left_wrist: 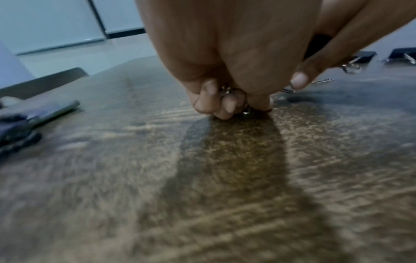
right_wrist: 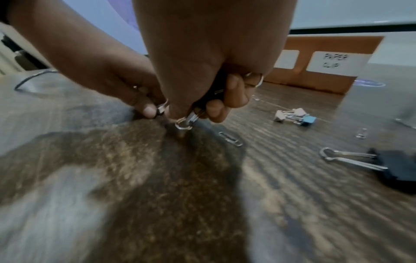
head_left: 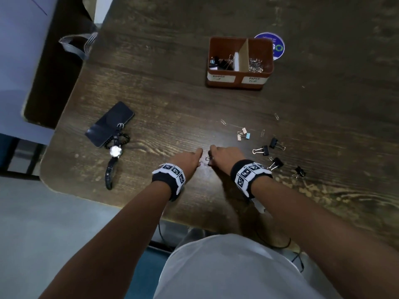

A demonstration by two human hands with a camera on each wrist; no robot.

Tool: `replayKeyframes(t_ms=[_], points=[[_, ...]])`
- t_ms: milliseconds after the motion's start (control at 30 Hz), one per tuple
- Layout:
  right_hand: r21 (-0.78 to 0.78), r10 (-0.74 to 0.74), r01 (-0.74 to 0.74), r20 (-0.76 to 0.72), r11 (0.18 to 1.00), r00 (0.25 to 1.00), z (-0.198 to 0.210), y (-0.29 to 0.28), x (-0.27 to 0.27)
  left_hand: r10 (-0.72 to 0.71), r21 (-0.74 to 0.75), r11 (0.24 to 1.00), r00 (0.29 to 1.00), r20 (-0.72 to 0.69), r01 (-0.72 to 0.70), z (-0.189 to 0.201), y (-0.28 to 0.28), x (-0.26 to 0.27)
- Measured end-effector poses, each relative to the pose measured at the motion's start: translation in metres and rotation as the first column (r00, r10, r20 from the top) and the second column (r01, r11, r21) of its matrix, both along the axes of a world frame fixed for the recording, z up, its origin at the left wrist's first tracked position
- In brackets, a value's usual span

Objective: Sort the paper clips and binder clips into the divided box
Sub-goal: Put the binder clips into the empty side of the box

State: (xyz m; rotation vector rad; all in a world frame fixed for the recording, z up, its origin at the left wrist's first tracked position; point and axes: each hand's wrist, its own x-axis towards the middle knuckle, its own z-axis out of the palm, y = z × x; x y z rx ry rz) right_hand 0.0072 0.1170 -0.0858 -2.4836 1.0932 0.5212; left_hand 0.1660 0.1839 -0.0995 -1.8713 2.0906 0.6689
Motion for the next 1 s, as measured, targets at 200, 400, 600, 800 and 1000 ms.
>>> replayKeyframes(t_ms=[200,400,600,800,1000], points=[[0.041,-0.353,0.355,0.258,0.934,0.899,0.056,-0.081,-0.014,-0.040,0.037,0.998,0.997,-0.067,0.042,0.023,-0.045,0.007],[0.050,-0.532,0.574,0.446,0.817,0.719,0.118,-0.186,-0.003,0.257,-0.061,0.951,0.884,-0.391,-0.304,0.076,-0.161,0.018],[0.303,-0.731,0.673,0.398,0.675,0.554,0.130,-0.257,0.028,0.412,0.020,0.868,0.697,-0.587,-0.497,0.117,-0.273,0.025],[0.477,-0.833,0.686,0.378,0.549,0.404,0.116,-0.277,0.030,0.562,0.246,0.782,0.477,-0.676,-0.573,0.107,-0.317,0.025],[0.327,-0.760,0.744,0.545,0.582,0.355,0.091,-0.239,-0.045,0.435,0.053,0.860,0.676,-0.595,-0.507,0.105,-0.293,0.001]])
